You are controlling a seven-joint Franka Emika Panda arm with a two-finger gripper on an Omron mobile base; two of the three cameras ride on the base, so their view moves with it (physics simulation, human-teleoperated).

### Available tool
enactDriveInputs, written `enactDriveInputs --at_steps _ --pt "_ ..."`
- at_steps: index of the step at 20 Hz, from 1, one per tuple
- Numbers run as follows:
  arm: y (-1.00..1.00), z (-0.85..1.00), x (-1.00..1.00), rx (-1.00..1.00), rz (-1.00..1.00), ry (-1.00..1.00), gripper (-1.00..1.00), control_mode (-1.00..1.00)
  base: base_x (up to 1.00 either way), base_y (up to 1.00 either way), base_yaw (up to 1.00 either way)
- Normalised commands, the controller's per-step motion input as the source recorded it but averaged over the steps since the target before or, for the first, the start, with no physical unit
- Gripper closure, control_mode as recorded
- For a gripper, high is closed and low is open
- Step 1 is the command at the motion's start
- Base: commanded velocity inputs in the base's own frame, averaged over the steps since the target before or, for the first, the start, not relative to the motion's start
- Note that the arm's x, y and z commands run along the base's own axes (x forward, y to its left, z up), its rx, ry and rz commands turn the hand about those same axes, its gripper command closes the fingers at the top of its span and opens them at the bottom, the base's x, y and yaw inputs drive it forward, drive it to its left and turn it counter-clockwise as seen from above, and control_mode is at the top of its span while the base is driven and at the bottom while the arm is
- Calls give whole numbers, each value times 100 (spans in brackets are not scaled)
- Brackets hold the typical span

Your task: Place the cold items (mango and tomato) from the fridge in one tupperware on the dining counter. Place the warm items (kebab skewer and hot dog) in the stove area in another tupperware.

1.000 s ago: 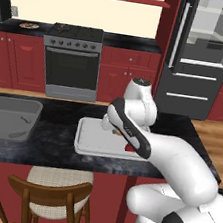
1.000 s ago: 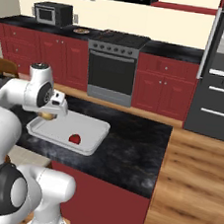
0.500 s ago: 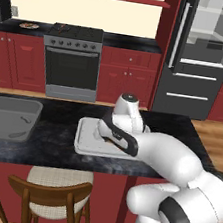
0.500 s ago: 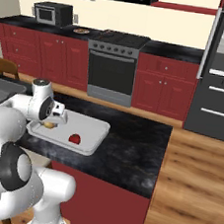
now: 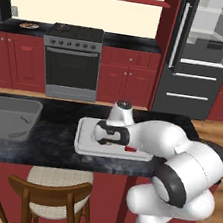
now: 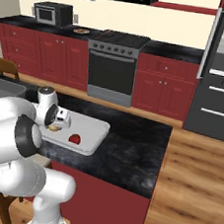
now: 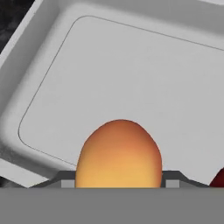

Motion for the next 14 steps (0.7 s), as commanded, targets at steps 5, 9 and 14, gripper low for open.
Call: enactDriveInputs --at_steps 5,9,14 --pt "14 -41 51 -1 -4 1 100 -100 0 0 0" --pt "21 -37 47 -5 -6 7 100 -100 0 0 0" --pt "16 -33 25 -6 -7 4 -100 -100 0 0 0"
